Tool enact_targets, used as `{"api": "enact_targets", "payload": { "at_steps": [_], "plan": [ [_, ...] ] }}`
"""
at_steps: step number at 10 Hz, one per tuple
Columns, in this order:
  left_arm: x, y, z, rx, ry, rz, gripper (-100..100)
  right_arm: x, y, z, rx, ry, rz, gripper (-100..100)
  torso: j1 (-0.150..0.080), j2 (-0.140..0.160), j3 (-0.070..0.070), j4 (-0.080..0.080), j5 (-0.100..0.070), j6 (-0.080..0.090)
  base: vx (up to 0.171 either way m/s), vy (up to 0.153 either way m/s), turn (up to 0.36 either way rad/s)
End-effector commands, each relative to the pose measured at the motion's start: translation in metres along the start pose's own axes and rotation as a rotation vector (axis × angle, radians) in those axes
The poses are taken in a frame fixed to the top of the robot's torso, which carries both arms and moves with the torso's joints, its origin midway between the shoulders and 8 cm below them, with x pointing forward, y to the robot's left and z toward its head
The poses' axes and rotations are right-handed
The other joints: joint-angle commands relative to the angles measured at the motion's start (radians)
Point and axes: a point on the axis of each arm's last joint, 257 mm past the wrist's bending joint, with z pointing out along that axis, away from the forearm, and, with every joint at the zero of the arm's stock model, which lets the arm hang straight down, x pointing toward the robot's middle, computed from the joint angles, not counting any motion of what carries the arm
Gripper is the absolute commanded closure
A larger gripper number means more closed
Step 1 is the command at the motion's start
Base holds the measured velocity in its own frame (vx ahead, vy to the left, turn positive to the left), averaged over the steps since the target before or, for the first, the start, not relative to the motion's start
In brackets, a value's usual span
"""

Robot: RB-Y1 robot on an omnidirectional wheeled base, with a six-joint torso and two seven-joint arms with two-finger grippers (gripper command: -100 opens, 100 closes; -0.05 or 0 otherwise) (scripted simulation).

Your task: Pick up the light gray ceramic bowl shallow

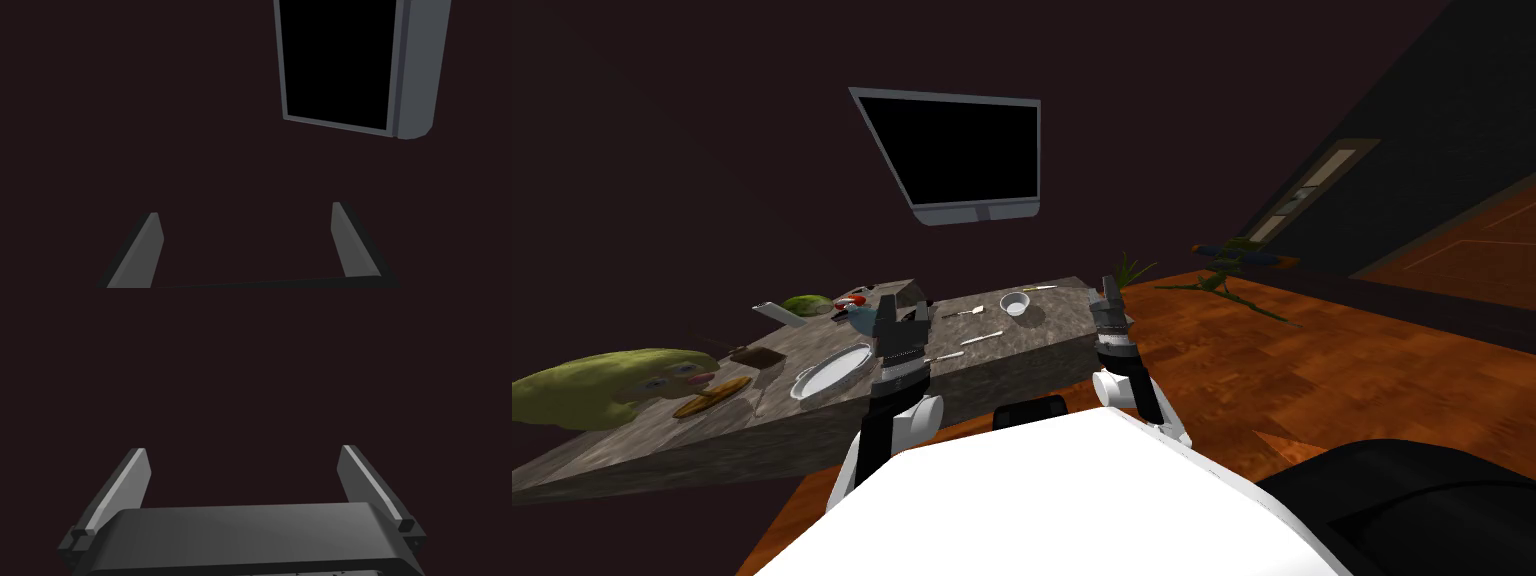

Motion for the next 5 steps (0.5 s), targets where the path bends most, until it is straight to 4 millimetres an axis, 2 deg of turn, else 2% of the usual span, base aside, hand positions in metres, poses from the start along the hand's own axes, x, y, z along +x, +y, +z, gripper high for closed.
{"api": "enact_targets", "payload": {
  "at_steps": [1,4,5],
  "plan": [
    [0.0,0.0,0.0,0.0,0.0,0.0,0,0.005,-0.006,-0.003,0.014,0.031,-0.007,-100,0.0,0.0,0.0,0.0,0.0,0.0,-0.02,0.017,0.009],
    [0.0,0.0,0.0,0.0,0.0,0.0,0,0.019,-0.03,-0.016,0.075,0.123,-0.024,-100,0.004,0.004,0.002,0.001,0.001,0.0,-0.068,0.057,0.018],
    [0.0,0.0,0.0,0.0,0.0,0.0,0,0.02,-0.03,-0.016,0.074,0.133,-0.028,-100,0.004,0.005,0.003,0.001,0.001,0.0,-0.07,0.057,0.007]
  ]
}}
